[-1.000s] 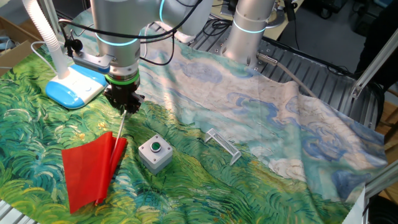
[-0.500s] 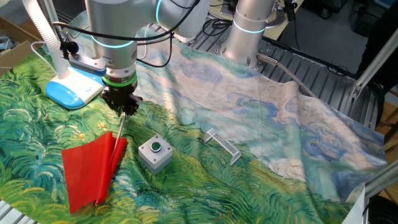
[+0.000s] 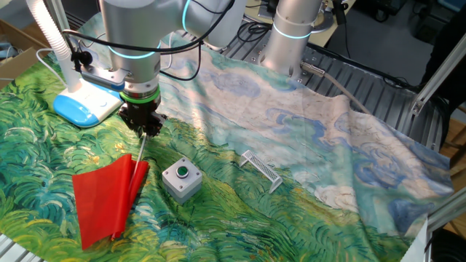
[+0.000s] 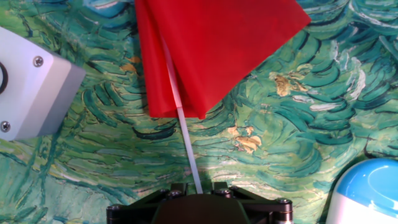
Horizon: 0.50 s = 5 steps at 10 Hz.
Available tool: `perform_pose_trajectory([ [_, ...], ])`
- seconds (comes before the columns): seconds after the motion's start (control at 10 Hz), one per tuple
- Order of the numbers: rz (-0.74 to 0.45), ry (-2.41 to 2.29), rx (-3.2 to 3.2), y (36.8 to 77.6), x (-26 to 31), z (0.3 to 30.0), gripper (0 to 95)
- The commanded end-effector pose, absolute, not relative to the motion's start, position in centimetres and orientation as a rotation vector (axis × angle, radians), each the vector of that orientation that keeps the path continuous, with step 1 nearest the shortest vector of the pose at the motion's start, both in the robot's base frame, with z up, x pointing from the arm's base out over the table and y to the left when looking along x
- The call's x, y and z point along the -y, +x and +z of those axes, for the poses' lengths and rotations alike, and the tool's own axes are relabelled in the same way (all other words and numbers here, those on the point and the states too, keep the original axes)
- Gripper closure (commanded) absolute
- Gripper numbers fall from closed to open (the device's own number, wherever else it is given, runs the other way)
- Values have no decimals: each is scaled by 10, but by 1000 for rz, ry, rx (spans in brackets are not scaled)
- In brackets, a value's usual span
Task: Wave the flag
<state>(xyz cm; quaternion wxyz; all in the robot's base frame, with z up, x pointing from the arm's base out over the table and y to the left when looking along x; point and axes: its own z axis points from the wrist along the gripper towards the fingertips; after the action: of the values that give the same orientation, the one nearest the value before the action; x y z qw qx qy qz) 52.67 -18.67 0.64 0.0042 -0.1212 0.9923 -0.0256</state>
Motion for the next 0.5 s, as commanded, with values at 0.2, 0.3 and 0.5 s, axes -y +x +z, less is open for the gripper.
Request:
perform_pose_trajectory([
  [0.2,-77,-380,-3108,527,187,5,760],
  [0.3,-76,-380,-3108,527,187,4,760],
  [0.5,-74,-379,-3107,527,187,4,950],
])
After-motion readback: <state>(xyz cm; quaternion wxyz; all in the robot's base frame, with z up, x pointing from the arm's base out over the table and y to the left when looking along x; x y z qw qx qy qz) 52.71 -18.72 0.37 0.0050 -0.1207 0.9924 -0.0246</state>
